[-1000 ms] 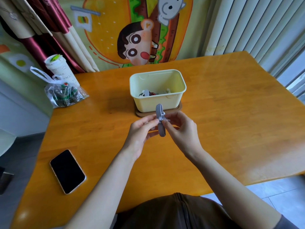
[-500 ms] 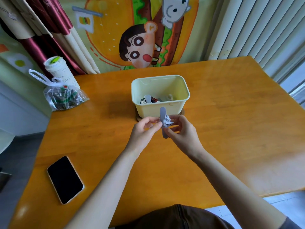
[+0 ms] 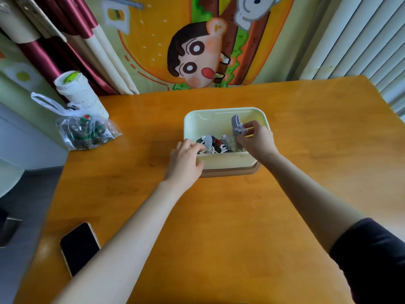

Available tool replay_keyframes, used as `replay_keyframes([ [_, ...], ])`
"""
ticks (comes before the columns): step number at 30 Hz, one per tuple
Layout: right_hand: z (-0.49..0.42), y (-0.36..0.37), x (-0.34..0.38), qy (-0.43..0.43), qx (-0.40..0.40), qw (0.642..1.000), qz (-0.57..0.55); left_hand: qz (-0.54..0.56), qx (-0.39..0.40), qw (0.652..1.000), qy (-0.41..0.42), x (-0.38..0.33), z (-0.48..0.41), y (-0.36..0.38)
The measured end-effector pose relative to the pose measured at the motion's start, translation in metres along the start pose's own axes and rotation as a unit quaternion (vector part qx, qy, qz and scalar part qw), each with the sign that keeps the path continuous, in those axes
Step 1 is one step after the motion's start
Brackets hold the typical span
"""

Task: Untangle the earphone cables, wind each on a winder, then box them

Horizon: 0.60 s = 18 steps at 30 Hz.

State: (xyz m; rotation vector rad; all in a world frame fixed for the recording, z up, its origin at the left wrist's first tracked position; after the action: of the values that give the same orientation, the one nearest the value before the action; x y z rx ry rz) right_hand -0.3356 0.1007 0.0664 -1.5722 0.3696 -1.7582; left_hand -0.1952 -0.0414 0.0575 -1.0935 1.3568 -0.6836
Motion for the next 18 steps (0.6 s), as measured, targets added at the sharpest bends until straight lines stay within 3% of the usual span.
replay_keyframes([
  [6,-0.047,0.034,-0.013,0.076,0.073,0.987,0.121,-0.014,-0.003,1.000,0.011,0.007,-0.011,0.012],
  [18,-0.090,0.072,-0.037,0.145,0.107,0.973,0.146,0.043,-0.039,0.998,-0.014,0.017,-0.014,0.023],
])
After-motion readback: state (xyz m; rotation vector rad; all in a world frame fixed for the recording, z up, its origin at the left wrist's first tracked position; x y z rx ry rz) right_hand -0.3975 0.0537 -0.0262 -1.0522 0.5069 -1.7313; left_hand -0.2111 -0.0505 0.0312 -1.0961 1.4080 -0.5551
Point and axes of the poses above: each hand's wrist, its own z-axis away from the middle knuckle, its own y-axis out of the palm, x = y × z, the point moved 5 cm from there along -z, towards the middle knuckle, and after that the axes turned 10 degrees about y, right-handed, at the moved point
